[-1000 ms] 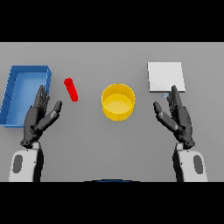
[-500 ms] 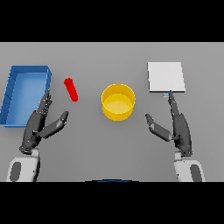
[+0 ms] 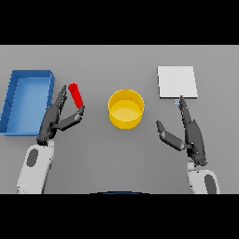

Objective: Pick up the red beaker and tilt it to pour out 1 green nut into yellow bowl. Pick up the yellow bowl and place it on the metallic measuring scale.

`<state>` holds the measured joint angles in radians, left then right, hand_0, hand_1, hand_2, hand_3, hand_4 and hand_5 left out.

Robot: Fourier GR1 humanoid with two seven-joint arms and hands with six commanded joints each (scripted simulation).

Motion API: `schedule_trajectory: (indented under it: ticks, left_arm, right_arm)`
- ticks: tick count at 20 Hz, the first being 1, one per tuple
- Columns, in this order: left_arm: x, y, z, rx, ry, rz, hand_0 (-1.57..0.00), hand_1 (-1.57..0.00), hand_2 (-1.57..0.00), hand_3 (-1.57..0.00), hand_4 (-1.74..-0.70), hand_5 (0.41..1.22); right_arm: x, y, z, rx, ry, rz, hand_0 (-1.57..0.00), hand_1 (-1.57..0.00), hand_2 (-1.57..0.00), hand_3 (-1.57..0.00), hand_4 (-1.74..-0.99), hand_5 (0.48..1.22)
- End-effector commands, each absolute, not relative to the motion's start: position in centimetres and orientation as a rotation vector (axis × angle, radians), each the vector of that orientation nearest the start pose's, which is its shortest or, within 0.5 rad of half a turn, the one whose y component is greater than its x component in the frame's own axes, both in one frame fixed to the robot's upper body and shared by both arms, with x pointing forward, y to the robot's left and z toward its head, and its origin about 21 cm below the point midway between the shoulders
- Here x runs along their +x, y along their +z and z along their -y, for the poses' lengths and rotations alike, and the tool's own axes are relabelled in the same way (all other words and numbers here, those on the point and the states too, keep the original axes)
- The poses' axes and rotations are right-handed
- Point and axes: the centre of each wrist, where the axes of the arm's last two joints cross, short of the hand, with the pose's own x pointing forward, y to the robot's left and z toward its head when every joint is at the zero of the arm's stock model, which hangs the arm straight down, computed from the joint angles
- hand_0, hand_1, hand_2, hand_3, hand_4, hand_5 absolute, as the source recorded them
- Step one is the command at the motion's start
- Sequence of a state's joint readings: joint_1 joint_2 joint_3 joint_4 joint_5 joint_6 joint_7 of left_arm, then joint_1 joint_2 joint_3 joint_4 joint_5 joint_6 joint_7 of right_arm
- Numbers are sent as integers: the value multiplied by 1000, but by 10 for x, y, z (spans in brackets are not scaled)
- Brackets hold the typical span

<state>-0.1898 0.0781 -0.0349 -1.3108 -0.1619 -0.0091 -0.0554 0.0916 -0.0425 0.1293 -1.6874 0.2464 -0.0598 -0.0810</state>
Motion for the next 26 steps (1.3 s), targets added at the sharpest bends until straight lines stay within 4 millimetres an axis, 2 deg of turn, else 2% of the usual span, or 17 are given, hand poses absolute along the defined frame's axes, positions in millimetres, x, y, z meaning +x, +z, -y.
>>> schedule_trajectory:
  ticks: [1,3,8,10,13,16,20,22,23,24,25,26]
  left_arm:
    - [300,-15,-225,118,-288,1536,1,1,1,1,-1255,660]
    - [313,-15,-224,118,-284,1529,1,1,1,1,-1267,673]
    - [330,-18,-218,102,-299,1526,1,1,1,1,-1292,688]
    - [340,-18,-219,114,-317,1521,1,1,1,1,-1298,691]
    - [348,-18,-213,111,-319,1520,1,1,1,1,-1290,684]
    - [353,-18,-209,101,-324,1511,1,1,1,1,-1289,683]
    - [361,-21,-203,66,-298,1527,1,1,1,1,-1329,695]
    - [365,-22,-207,61,-270,1536,1,1,0,1,-1348,704]
    - [367,-23,-203,56,-248,1538,1,-26,-67,-31,-1378,724]
    - [367,-26,-201,50,-229,1542,-119,-146,-182,-124,-1410,750]
    - [369,-26,-199,46,-207,1538,-285,-328,-364,-292,-1449,783]
    - [369,-27,-196,56,-195,1525,-441,-481,-523,-547,-1448,871]
  right_arm:
    - [225,7,216,-199,254,1689,1,1,1,1,-1281,635]
    - [223,10,217,-207,257,1702,1,1,1,1,-1274,635]
    - [222,7,223,-214,258,1701,1,1,1,1,-1267,640]
    - [226,8,219,-203,259,1689,1,1,1,1,-1272,644]
    - [224,4,217,-198,247,1683,1,1,1,1,-1269,643]
    - [223,8,219,-196,243,1692,1,1,1,1,-1265,638]
    - [227,10,220,-215,238,1673,1,1,1,1,-1264,640]
    - [222,10,218,-220,253,1692,1,1,1,1,-1261,641]
    - [222,9,219,-219,252,1683,1,1,1,1,-1259,642]
    - [224,11,222,-222,240,1687,1,1,1,1,-1260,642]
    - [225,9,223,-221,247,1685,1,1,1,1,-1258,644]
    - [221,8,221,-218,249,1687,1,1,1,1,-1257,645]
